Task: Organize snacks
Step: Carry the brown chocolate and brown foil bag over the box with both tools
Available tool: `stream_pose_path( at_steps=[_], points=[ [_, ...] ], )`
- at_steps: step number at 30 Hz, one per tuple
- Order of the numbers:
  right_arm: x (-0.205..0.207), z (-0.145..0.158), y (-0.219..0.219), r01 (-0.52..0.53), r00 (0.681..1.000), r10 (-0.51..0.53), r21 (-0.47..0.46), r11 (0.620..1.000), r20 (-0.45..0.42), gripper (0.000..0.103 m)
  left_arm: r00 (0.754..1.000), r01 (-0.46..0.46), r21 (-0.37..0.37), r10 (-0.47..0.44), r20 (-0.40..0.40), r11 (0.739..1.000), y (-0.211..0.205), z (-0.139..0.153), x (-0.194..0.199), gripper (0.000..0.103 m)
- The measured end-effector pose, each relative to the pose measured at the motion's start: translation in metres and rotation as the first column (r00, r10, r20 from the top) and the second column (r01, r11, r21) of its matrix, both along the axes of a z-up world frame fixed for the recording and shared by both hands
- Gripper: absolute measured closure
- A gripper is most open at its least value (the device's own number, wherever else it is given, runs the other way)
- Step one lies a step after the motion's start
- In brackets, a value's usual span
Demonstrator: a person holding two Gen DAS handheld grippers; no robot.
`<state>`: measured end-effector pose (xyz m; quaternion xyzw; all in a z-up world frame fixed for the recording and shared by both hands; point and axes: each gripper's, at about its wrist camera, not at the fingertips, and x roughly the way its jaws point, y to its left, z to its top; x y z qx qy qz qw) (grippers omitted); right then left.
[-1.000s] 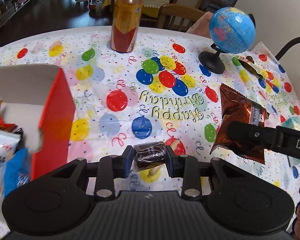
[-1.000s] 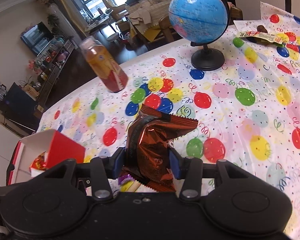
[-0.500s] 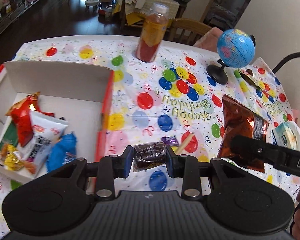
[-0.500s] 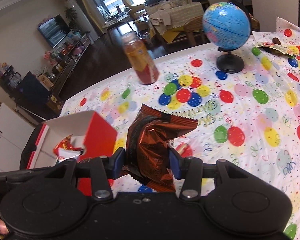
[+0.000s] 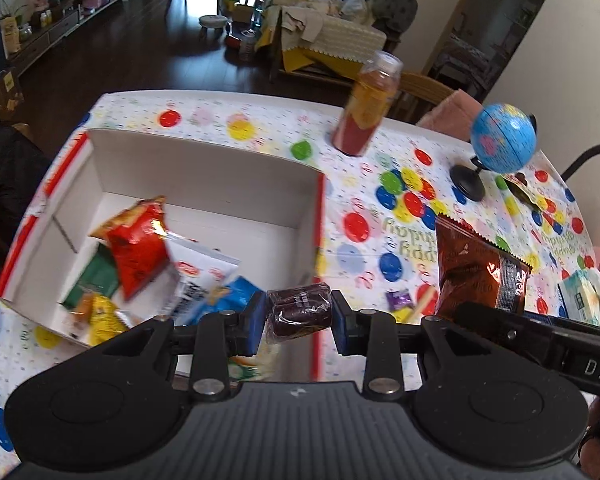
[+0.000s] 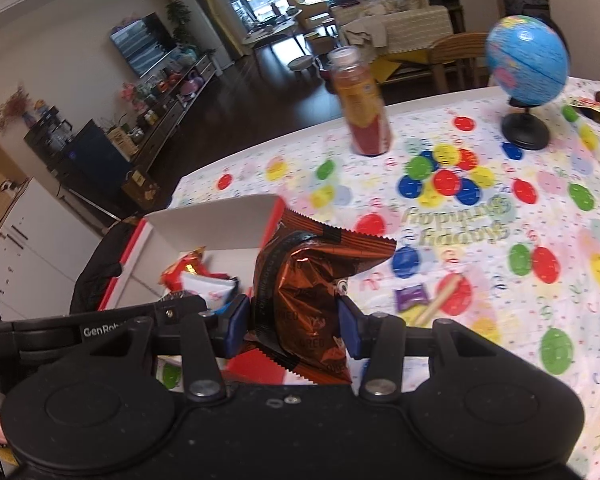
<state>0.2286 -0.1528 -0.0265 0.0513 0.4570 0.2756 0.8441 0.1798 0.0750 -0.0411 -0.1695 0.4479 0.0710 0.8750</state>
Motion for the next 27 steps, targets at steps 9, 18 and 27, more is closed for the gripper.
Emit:
stream_pose_path(
  at_steps=[9,18,27],
  points=[
    [-0.013,-0.005,0.054,-0.05,0.999,0.05,-0.016,0.999,0.002,0.057,0.999,-0.043,0.017,0.043,0.002,0.999,0.048,-0.001,-0.013,0.07],
    [-0.01,-0.023,0.109,-0.079,0.997,0.079,-0.072,0.994,0.001,0.057,0.997,-0.077,0.041,0.078,-0.022,0.996,0.097,-0.016,-0.014,0.07],
    [0.011,-0.045,0.146,-0.078,0.997,0.078,-0.135,0.988,-0.003,0.057,0.992,-0.09,0.06,0.095,-0.079,0.994,0.131,-0.045,0.0,0.07]
  ],
)
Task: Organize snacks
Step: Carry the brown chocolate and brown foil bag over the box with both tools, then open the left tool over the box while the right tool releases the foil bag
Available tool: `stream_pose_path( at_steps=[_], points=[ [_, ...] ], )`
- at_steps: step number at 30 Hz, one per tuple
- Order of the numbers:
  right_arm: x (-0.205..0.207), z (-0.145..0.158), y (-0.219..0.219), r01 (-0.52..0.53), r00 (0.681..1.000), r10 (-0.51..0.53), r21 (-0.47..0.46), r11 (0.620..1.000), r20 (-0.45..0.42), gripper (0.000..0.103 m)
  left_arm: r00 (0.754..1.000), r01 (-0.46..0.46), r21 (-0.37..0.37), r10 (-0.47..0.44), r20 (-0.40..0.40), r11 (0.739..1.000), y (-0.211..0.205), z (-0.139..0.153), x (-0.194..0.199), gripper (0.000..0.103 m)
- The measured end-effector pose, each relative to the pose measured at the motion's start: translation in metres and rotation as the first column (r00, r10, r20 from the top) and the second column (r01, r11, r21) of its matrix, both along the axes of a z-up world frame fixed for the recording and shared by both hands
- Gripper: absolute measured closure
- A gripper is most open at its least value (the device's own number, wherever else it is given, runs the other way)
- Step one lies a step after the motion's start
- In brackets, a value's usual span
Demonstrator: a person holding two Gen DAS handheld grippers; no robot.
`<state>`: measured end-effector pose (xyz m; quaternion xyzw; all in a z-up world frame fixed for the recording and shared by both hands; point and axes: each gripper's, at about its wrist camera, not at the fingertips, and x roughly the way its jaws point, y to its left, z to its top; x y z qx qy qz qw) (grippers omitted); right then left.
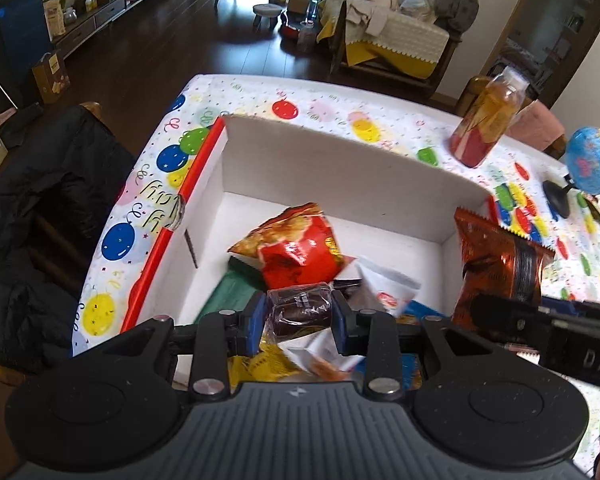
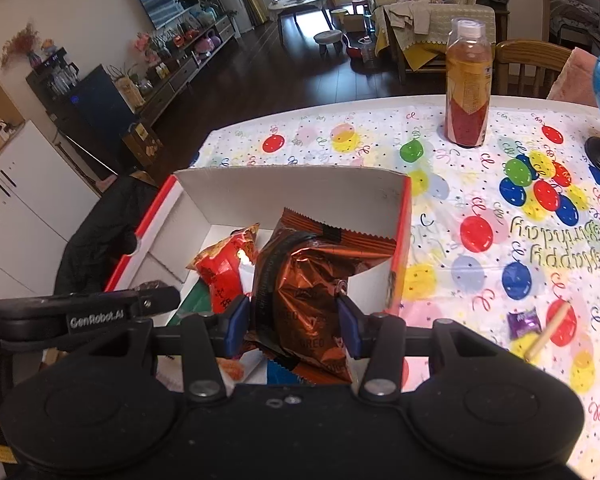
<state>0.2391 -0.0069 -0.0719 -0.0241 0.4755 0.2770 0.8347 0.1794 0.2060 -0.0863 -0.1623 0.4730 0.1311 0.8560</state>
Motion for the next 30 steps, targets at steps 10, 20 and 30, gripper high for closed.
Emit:
stream_pose_path(
  at_steps=[10,20,30],
  points=[
    [0.024,-0.03,0.018,-0.002,0.999,-0.001,-0.062,0.998,-0.043,0.057,0.998,0.04,0.033,-0.038,-0.059,0.999,0.003,-0.031,0.018,0.07],
    [0.027,-0.043,0.021,0.002,0.998,-0.007,-0.074,0.997,-0.067,0.055,0.995,0.067,0.026,-0.065,-0.081,0.997,-0.003,-0.044,0.023,0.07],
    [0.02,-0.035,0.017,-0.001,0.999,-0.001,-0.043,0.999,-0.043,0.025,0.995,0.091,0.025,-0.089,-0.054,0.996,-0.01,-0.038,0.016,0.051]
  ],
)
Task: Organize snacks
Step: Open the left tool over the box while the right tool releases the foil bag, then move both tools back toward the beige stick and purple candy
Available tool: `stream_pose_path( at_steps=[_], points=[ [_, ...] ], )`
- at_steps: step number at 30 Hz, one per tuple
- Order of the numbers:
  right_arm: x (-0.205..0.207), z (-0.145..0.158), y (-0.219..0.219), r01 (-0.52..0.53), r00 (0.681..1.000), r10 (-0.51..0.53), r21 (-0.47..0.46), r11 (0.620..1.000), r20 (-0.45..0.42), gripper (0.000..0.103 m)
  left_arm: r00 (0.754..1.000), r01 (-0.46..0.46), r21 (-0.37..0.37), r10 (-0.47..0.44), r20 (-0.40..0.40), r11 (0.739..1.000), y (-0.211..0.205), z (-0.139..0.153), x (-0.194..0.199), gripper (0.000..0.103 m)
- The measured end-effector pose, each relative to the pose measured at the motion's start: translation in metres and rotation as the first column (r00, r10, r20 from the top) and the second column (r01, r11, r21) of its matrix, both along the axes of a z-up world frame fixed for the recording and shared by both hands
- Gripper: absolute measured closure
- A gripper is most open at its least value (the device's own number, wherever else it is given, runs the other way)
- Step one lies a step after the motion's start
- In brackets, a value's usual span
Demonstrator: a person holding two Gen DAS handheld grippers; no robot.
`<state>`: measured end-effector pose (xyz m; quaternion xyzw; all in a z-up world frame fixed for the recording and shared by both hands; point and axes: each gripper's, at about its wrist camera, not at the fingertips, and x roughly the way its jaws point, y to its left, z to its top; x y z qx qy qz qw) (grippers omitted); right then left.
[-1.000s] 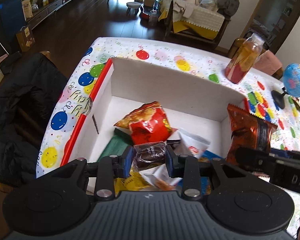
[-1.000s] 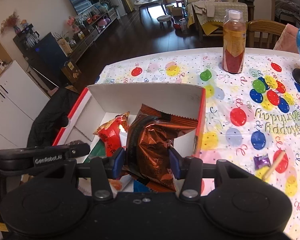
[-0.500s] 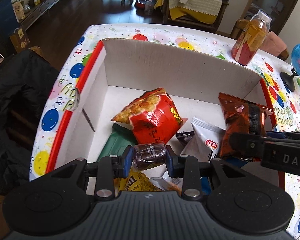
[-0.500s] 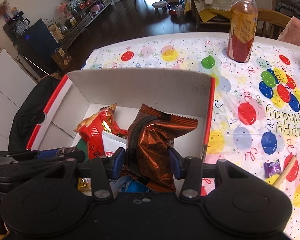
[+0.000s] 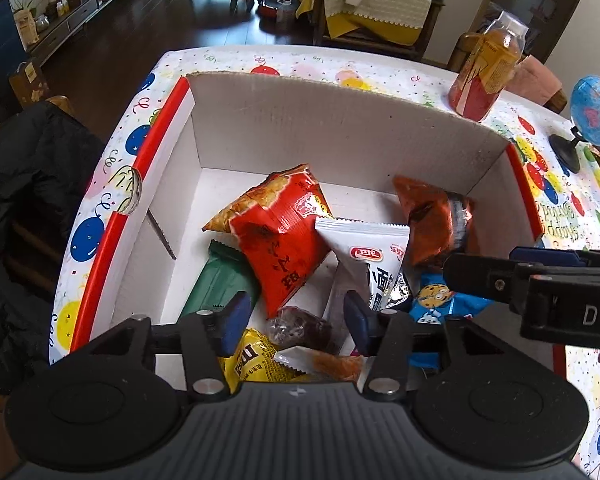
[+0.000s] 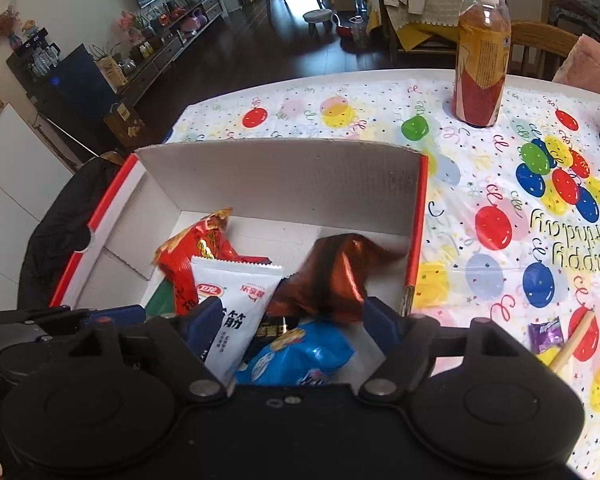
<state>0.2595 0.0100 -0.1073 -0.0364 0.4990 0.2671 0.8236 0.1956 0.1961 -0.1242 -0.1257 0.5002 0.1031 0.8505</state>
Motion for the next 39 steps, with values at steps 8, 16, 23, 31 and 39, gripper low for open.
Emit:
stream_pose_path(
  at_steps=[8,16,23,31,39],
  points=[
    [-0.015,0.013,-0.012,-0.001,1.0,0.0,0.029,1.0,0.019,0.02,0.999,-0.004,-0.004,0.004,0.046,1.0,-0.004,0.018,-0.015,0.036],
    [-0.034,0.037,-0.034,0.011,0.999,-0.015,0.08,0.997,0.05,0.015,0.995,0.006,-0.019,-0.005,0.098,1.0,-0.014,0.041,-0.032,0.024],
    [-0.053,0.057,-0.06,0.012,0.996,-0.024,0.137,0.99,0.085,0.002,0.989,0.036,-0.021,-0.033,0.147,0.999,-0.032,0.062,-0.046,0.018],
    [-0.071,0.076,-0.096,0.03,0.988,-0.057,0.181,0.983,0.146,0.001,0.977,0.084,-0.035,-0.075,0.201,0.996,-0.062,0.079,-0.053,0.002],
    [-0.076,0.082,-0.143,0.09,0.974,-0.124,0.179,0.98,0.19,0.001,0.964,0.138,-0.038,-0.125,0.233,0.99,-0.101,0.086,-0.049,0.001]
  ],
)
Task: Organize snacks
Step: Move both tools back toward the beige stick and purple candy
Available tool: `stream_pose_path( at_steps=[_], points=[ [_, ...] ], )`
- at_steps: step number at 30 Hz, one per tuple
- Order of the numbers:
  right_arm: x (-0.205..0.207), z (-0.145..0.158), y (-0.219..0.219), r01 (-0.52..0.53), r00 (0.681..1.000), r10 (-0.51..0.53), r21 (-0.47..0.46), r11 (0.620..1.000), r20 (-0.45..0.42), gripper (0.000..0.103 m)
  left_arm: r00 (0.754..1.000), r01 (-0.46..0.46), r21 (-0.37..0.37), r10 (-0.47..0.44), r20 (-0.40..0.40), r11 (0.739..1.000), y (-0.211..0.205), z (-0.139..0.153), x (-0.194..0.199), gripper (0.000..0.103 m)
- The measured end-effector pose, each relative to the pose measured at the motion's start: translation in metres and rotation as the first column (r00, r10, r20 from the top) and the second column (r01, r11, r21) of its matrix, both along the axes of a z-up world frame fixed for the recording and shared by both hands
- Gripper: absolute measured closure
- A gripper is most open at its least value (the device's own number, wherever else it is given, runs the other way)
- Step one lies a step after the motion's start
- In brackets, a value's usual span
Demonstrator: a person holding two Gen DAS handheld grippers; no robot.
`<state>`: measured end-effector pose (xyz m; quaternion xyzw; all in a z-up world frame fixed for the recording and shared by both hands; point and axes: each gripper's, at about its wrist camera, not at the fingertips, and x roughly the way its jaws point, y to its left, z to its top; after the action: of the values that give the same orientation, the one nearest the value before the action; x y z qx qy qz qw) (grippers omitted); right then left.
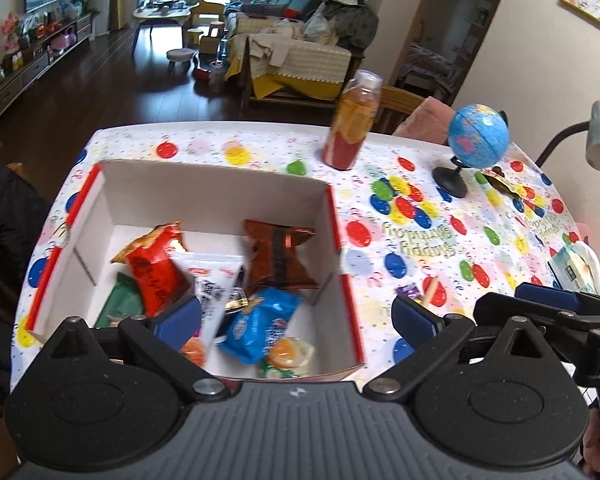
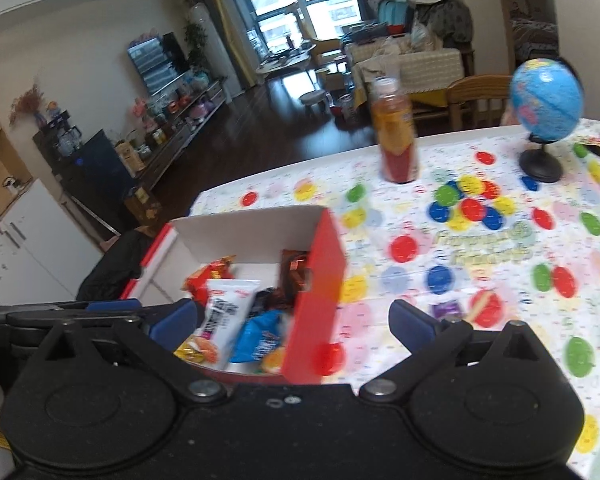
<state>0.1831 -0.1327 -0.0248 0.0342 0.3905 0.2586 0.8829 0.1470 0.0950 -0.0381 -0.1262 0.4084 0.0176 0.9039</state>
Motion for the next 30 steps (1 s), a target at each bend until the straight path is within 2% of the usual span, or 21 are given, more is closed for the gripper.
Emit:
stream_pose_path(
  at_steps=[7,15,17,24,30],
  points=[
    [0.007,-0.007,-0.059,0.102,0.995,-0.102,-0.035,0.994,0.007,0.001,0.999,0.053,0.021,-0.053,-0.003,0.998,-0.046,-0.006,0.012,0.001],
    [0.031,-0.024,-0.117,0.223,0.973,-0.226,-0.054,0.973,-0.053,0.001,0.996,0.091,0.064,-0.089,-0.03,0.994,-0.099,-0.02,0.032,0.001],
    [0.039,-0.03,-0.127,0.235,0.968,-0.239,-0.065,0.97,-0.071,0.005,0.996,0.083,0.09,-0.081,-0.028,0.992,-0.112,-0.024,0.037,0.001],
    [0.074,-0.049,-0.141,0.243,0.957,-0.256,-0.1,0.965,-0.137,0.013,0.997,0.081,0.185,-0.082,-0.005,0.979,-0.151,-0.041,0.061,0.001],
    [0.107,-0.074,-0.134,0.238,0.943,-0.262,-0.135,0.962,-0.206,0.022,0.997,0.075,0.215,-0.069,-0.036,0.974,-0.166,-0.06,0.083,0.002]
  ],
)
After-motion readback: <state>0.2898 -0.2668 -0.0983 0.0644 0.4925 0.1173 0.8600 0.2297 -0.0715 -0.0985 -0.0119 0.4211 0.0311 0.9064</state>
